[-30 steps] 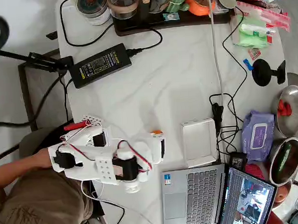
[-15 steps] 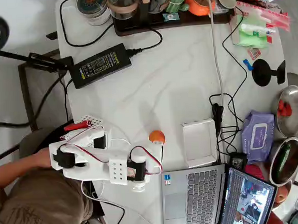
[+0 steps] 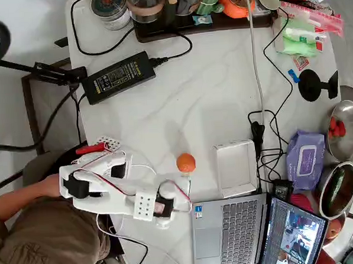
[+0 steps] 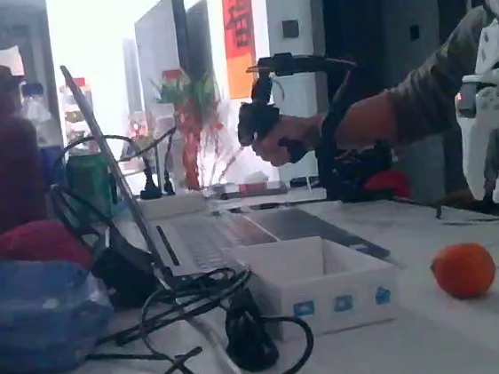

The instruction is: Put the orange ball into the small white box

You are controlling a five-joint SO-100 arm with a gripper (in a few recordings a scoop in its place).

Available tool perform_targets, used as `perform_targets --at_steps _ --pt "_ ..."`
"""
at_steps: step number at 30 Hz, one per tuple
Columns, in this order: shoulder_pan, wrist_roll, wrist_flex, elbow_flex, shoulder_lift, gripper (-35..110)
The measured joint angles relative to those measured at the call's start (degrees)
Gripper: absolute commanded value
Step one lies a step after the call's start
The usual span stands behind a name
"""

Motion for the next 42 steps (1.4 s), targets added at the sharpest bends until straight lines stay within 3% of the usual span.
perform_targets --at_steps 13,31,42 --pt "0.26 -2.72 0.18 0.0 0.0 39" --pt "-0.7 -3.25 -7.82 9.05 -0.18 39" --pt "-0.62 -3.25 -13.89 9.32 -12.04 39"
